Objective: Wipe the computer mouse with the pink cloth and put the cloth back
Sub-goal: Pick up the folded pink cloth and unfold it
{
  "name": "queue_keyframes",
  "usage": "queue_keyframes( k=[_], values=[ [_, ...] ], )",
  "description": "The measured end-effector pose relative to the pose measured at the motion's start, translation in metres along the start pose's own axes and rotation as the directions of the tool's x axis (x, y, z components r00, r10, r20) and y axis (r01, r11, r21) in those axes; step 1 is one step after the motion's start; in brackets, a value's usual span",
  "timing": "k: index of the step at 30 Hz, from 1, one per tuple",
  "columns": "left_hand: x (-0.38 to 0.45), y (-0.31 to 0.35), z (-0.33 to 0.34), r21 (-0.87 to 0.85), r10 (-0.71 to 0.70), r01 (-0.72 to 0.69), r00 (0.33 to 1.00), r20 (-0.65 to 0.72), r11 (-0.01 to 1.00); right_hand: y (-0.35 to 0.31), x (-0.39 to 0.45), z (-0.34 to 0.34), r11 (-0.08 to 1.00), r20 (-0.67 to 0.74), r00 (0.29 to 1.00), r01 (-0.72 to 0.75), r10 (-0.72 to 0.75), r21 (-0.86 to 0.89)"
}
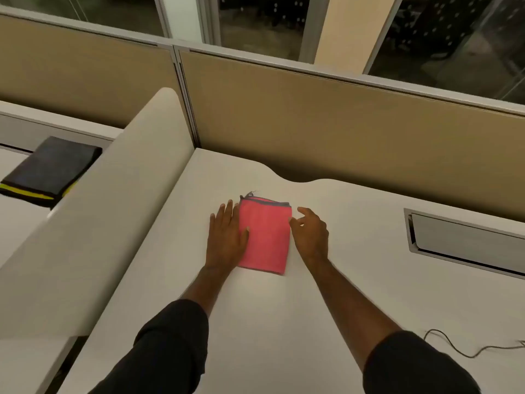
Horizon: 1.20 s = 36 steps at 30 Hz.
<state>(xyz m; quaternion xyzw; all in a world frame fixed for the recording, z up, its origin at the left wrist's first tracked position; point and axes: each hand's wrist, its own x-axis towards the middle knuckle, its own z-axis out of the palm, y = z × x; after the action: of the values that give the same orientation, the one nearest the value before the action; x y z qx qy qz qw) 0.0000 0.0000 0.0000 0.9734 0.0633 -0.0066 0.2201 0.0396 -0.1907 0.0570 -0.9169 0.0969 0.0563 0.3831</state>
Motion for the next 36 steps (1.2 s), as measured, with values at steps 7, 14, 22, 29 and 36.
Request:
queue_keyframes(
  k=[7,14,22,29,36],
  values=[
    [0.006,-0.005,0.011,0.011,-0.017,0.017,1.0,0.009,1.0,-0.005,0.026,0.018,0.965,0.076,0.963,-0.261,0.26,0.01],
    [0.006,-0.008,0.021,0.007,-0.003,0.003,1.0,-0.002,1.0,-0.003,0.033,0.027,0.949,0.163,0.935,-0.31,0.315,-0.056],
    [0.014,-0.002,0.006,-0.116,0.061,-0.062,0.998,-0.006,0.991,-0.008,0.008,0.033,0.998,0.095,0.995,0.008,-0.014,0.057],
    [0.031,0.032,-0.05,-0.152,0.51,-0.522,0.853,-0.113,0.839,-0.026,-0.007,0.004,0.959,0.073,0.967,0.228,-0.243,0.17],
    [0.023,0.068,-0.101,0.031,0.654,-0.653,0.755,-0.056,0.757,-0.026,-0.031,-0.049,0.928,0.083,0.925,0.368,-0.372,0.053]
  ],
)
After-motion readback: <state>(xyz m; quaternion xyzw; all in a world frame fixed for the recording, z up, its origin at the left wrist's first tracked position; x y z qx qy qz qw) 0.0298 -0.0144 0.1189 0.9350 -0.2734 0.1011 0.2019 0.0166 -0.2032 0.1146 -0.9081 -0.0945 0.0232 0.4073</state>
